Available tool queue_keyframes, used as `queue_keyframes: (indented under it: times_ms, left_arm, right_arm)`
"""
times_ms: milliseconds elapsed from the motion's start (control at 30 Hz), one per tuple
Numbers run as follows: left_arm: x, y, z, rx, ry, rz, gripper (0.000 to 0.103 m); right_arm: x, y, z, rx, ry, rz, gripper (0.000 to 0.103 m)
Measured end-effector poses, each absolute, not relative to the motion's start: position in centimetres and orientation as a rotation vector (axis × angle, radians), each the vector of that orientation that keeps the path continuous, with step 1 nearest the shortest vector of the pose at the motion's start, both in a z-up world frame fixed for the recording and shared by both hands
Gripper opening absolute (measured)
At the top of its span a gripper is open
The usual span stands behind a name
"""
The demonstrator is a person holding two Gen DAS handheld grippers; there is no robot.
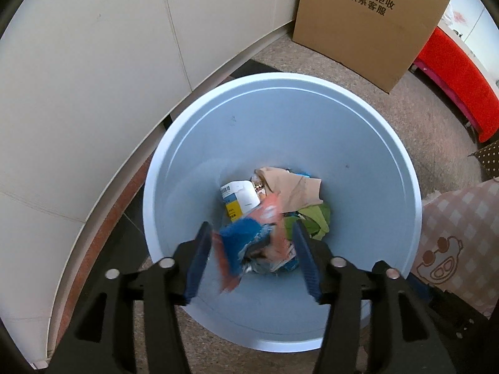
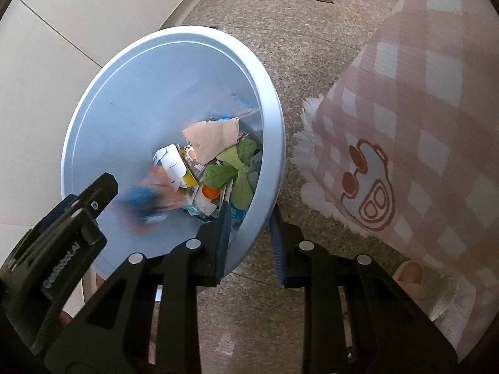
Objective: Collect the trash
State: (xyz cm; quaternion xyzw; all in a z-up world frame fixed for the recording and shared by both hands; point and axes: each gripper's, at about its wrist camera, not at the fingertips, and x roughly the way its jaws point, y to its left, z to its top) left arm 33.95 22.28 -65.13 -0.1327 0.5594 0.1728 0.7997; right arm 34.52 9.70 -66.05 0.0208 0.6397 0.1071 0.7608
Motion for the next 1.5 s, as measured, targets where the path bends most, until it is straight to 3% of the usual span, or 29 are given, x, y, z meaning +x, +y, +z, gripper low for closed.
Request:
queue_keyframes:
  times_ms: [100, 200, 233, 267, 367, 400, 700, 967, 1100, 1300, 1500]
  left_arm:
    - [33.9, 22.6, -64.8, -0.297, 1.204, 0.370, 0.070]
    - [33.6, 23.2, -64.3, -0.303, 1.203, 0.382, 0.073]
    - [33.5, 23.3, -64.2, -0.303, 1.202, 0.385, 0.074]
    - [33.4, 23.4, -64.0, -0.302, 1.202, 0.386, 0.074]
    - [33.0, 24.0, -63.1, -0.297, 1.197, 0.393, 0.074]
    - [32.8, 24.2, -62.6, -0.295, 1.197, 0.400, 0.074]
    - [29.5, 26.3, -55.7, -0.281, 1.165, 0.443, 0.075]
    - [22.4, 26.9, -42.9, -0.278, 1.023, 0.482, 0.075]
    - [18.3, 26.0, -35.8, -0.264, 0.941, 0.485, 0.077]
    - [10.8, 21.0, -23.9, -0.186, 0.733, 0.414, 0.082]
    - [3.1, 14.7, -15.3, -0.114, 0.524, 0.320, 0.089]
  right_arm:
    - [34.5, 9.7, -66.1, 0.048, 1.401, 0.225, 0.025]
    - [34.5, 9.9, -65.9, 0.039, 1.407, 0.219, 0.029]
    - [34.4, 10.0, -65.7, 0.039, 1.402, 0.220, 0.041]
    - [34.3, 10.1, -65.3, 0.033, 1.396, 0.220, 0.046]
    - [34.1, 10.8, -64.1, 0.001, 1.385, 0.224, 0.048]
    - [34.0, 11.0, -63.5, -0.005, 1.378, 0.223, 0.054]
    - [31.0, 12.3, -54.6, -0.004, 1.290, 0.311, 0.056]
    - [24.3, 11.4, -40.2, -0.022, 1.085, 0.396, 0.061]
    - [19.7, 9.5, -32.8, -0.028, 0.962, 0.407, 0.068]
    - [10.9, 4.1, -21.7, -0.020, 0.726, 0.387, 0.077]
    - [2.1, -2.2, -15.0, 0.021, 0.527, 0.320, 0.083]
